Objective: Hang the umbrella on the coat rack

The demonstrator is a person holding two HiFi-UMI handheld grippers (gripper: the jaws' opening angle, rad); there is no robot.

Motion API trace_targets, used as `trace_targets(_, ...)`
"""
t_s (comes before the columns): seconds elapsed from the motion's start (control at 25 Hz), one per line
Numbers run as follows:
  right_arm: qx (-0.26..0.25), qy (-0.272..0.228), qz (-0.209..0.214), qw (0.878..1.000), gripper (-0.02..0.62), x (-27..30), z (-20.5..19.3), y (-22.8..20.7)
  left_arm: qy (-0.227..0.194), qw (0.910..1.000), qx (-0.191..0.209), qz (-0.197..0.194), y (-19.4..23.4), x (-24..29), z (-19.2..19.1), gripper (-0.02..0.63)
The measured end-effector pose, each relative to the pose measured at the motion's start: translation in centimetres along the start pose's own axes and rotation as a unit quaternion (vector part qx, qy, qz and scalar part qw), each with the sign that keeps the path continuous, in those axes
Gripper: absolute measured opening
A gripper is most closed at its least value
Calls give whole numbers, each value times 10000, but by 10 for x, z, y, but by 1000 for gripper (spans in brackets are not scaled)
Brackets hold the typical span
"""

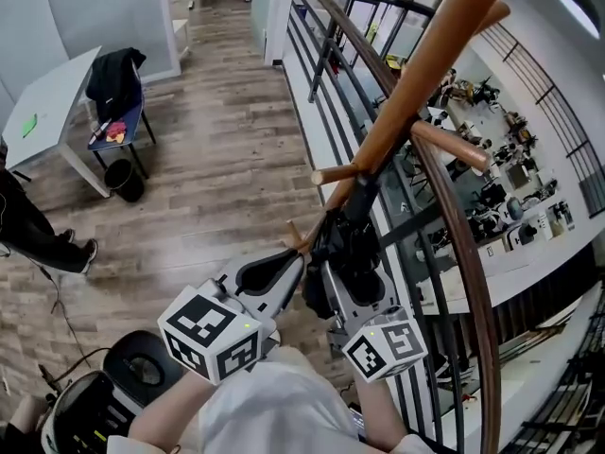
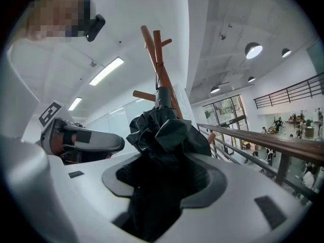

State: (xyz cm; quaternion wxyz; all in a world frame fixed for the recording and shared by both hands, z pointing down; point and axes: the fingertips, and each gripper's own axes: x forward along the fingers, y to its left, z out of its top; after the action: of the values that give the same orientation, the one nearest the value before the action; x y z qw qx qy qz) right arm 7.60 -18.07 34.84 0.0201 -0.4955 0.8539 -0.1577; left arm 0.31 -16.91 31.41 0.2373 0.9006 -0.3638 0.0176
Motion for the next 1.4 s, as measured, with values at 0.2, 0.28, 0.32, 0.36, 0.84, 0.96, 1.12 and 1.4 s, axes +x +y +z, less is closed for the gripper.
trace_targets(0.2, -46, -97, -71, 9999, 242, 2, -1, -13, 87, 9999, -67, -6, -1, 8, -11, 43)
trace_targets(0.28, -47, -145, -141, 9998, 242, 10, -6, -15, 127, 9998, -117, -15, 7, 6, -17, 43)
trace_targets(0.32, -75, -168, -186, 9997, 242, 13, -7, -16, 143, 9998, -144, -17, 11, 5, -20, 43)
trace_targets(0.36, -125, -189, -238, 9995, 242, 16, -8, -18, 154, 9997, -167, -16, 14, 5, -22, 43)
trace_targets(0.84, -284, -123, -480, 9984, 250, 29, -21, -38, 273, 9988, -394, 55, 29, 7, -46, 43)
trace_targets(0.96, -304, -212, -437, 9984, 255, 26, -26, -36, 333, 9983, -479, 81, 33, 7, -55, 43)
trace_targets(1.12, -427, -461, -412, 9972, 256, 14, -32, -33, 380, 9976, -559, 128, 32, 5, -73, 43)
trace_targets(1.4, -231, -535, -465, 9972, 278, -13, -43, -39, 577, 9970, -404, 313, 26, 1, -102, 43)
